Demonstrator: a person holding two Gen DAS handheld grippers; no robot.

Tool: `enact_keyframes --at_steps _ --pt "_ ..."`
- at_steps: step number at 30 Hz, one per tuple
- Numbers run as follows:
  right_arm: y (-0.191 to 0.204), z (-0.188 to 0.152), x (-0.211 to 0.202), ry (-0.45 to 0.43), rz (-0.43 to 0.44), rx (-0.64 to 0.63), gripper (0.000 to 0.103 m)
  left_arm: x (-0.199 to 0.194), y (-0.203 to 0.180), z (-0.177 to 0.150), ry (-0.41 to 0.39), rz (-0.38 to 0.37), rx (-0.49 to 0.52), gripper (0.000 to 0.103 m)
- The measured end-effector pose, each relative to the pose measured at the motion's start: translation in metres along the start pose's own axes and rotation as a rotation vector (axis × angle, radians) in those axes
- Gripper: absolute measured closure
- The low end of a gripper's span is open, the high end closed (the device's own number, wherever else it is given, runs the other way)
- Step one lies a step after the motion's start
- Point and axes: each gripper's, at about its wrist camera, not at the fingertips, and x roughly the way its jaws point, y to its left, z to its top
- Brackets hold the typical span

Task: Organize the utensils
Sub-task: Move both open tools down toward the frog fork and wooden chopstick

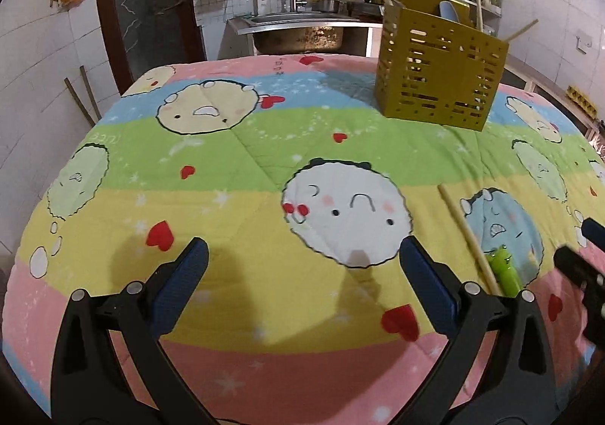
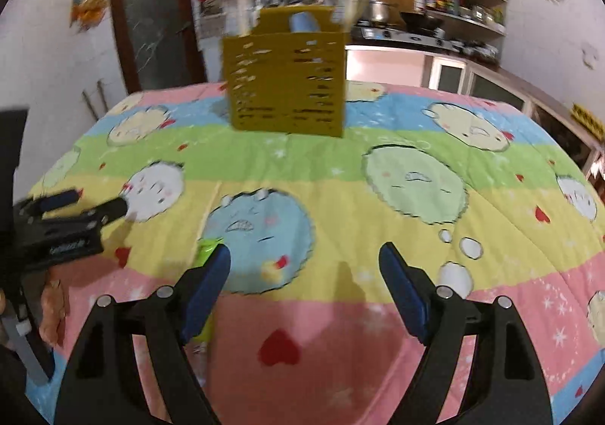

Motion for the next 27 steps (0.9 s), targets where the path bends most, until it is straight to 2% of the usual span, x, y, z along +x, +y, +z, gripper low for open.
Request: enact_keyframes --at_steps 6,9,13,14,16,20,27 --pt "0.023 -0.004 0.006 0.074 0.028 -0.055 0.026 -0.001 0.02 0.002 -0.003 0.031 -0.026 0.005" --pt "0.03 -0.005 0.015 0.116 0.021 -0.072 0.037 0.001 0.027 0.003 0.006 0.033 -0.048 0.005" --pt "0.038 -0.005 0.025 0.153 0.031 -0.076 0.044 0.007 0.027 0.001 0.024 0.024 -0.059 0.005" --pt "0.041 -0.005 0.027 0.161 0.029 -0.084 0.052 0.007 0.025 0.001 0.027 0.024 -0.056 0.005" --pt "0.046 -0.005 0.035 0.173 0.019 -0.098 0.057 0.008 0.021 0.0 0.032 0.024 -0.051 0.005" --pt "0.045 0.002 0.037 0.171 0.037 -0.09 0.085 0.009 0.015 0.001 0.039 0.012 -0.062 0.005" --pt "0.005 0.013 0.034 0.157 0.03 -0.02 0.086 0.009 -0.004 0.005 0.049 -0.032 -0.084 0.005"
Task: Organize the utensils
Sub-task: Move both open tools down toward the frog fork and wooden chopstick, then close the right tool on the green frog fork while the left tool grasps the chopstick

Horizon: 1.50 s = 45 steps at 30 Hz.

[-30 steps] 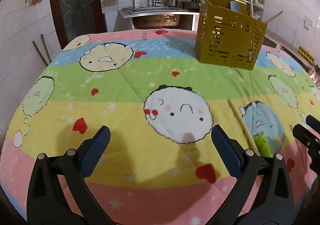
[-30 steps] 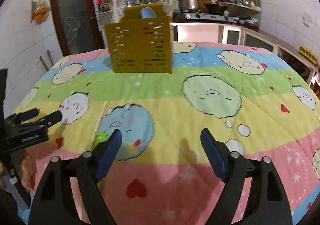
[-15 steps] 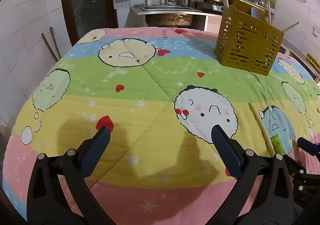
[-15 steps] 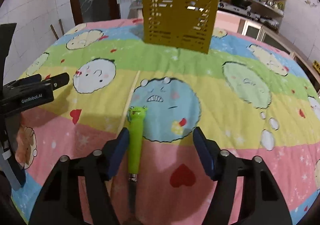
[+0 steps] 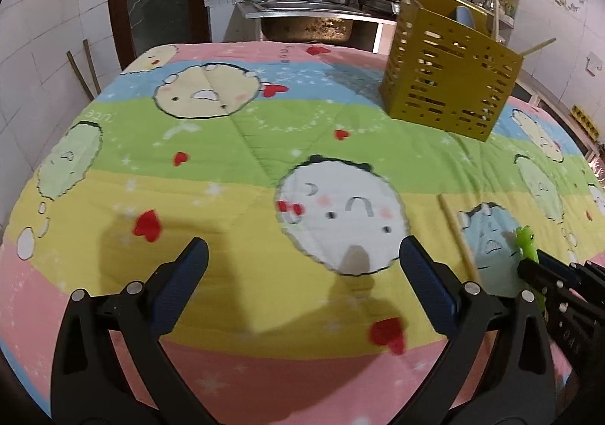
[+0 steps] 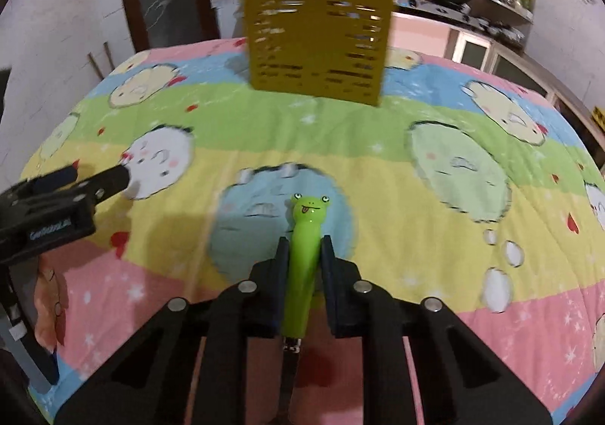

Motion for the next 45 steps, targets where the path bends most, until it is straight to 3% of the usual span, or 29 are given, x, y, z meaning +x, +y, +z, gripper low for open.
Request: enact_keyframes --at_steps 7,12,20,24,28,36,45 --pt "-0.056 0.009 0.006 0.01 -0.058 0.064 0.086 0.008 -0.04 0.003 0.037 -0.059 -0.005 0.005" --pt "-0.077 0.009 0.012 0.009 -0.044 0.107 0.086 0.017 -0.074 0.001 0.06 -0.067 0.037 0.009" --pt "-0.08 0.007 0.013 -0.004 -0.018 0.124 0.086 0.033 -0.094 0.002 0.105 -0.027 0.101 0.031" --pt "-0.081 0.008 0.014 0.005 -0.014 0.126 0.086 0.036 -0.096 0.01 0.131 -0.038 0.105 0.061" --pt "-0.081 0.013 0.014 0.02 -0.015 0.13 0.086 0.036 -0.104 0.011 0.148 -0.056 0.137 0.083" --pt "-0.081 0.018 0.018 0.043 -0.029 0.144 0.086 0.043 -0.107 0.014 0.156 -0.073 0.137 0.094" --pt "-0.073 0.02 0.02 0.035 -0.085 0.123 0.087 0.046 -0.11 0.016 0.131 -0.067 0.135 0.096"
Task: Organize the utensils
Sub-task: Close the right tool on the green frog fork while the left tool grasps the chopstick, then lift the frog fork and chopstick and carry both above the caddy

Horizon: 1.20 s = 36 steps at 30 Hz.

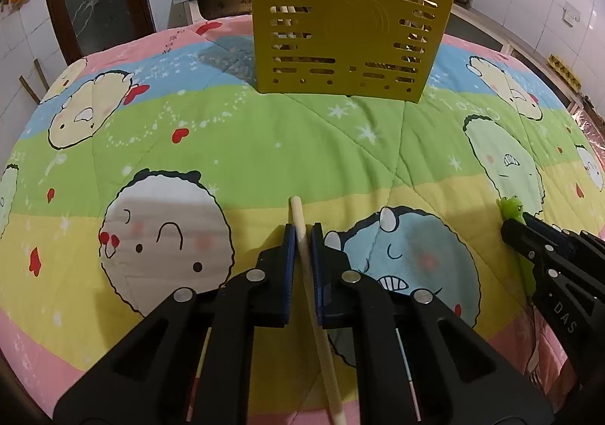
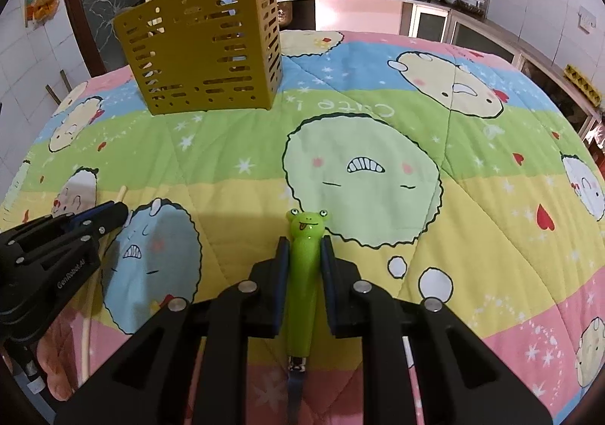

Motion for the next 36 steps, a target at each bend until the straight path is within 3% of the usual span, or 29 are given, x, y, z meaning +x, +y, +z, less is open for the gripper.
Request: enact_keyframes --at_steps 13,30,36 --pt "-0.001 0.002 -0.018 -0.082 0.014 0.015 0.087 -0.013 0.008 0.0 -0.036 -0.039 -0.04 0.099" --pt "0.006 0.003 -0.086 -0.31 0.077 0.022 0.087 -0.114 0.028 -0.004 -0.335 -0.06 -0.063 0.099" --pt "0.011 -0.006 -0.105 -0.371 0.079 0.01 0.087 -0.14 0.036 -0.016 -0.391 -0.069 -0.073 0.099"
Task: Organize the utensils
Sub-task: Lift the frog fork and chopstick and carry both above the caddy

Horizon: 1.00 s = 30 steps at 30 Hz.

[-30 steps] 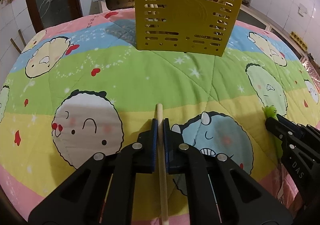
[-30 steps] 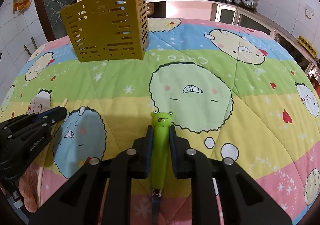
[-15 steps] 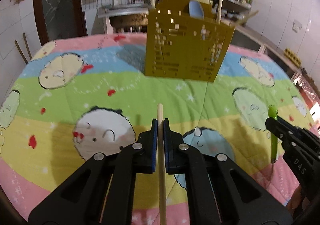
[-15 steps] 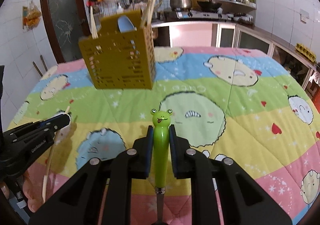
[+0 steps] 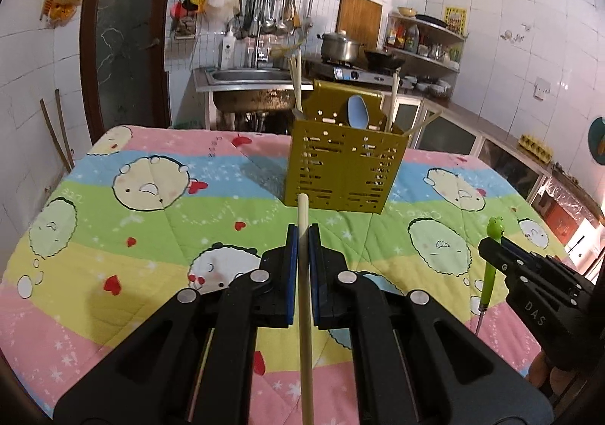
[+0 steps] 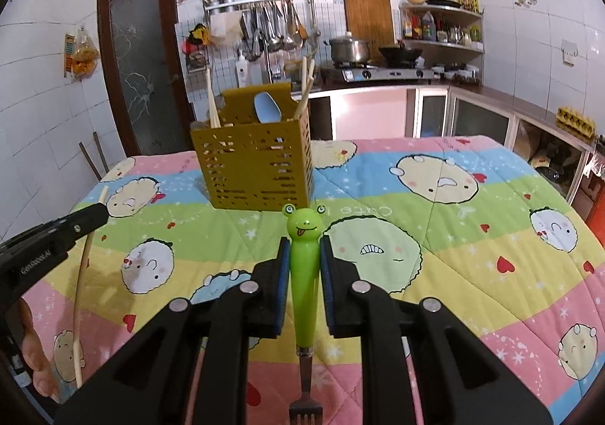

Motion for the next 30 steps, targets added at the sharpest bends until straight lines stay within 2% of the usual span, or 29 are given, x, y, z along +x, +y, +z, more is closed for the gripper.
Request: enact_keyframes --at_steps 9,19,25,30 --pt "0.002 -0.003 -0.019 -0.045 0.008 0.004 0.087 -0.031 0.012 -0.007 -0.053 0.005 -0.003 0.099" --pt "0.001 -0.003 -0.032 -0.104 0.009 0.006 0.087 -0.045 0.009 -0.008 -0.134 0.018 0.01 0.099" --pt "0.003 0.008 -0.034 -0.152 0.001 0.006 0.087 -0.05 -0.006 0.005 -0.201 0.024 0.049 0.099" --pt "0.008 0.033 -0.035 -0.198 0.008 -0.005 0.087 -0.05 -0.018 0.033 -0.263 0.03 0.072 0.099"
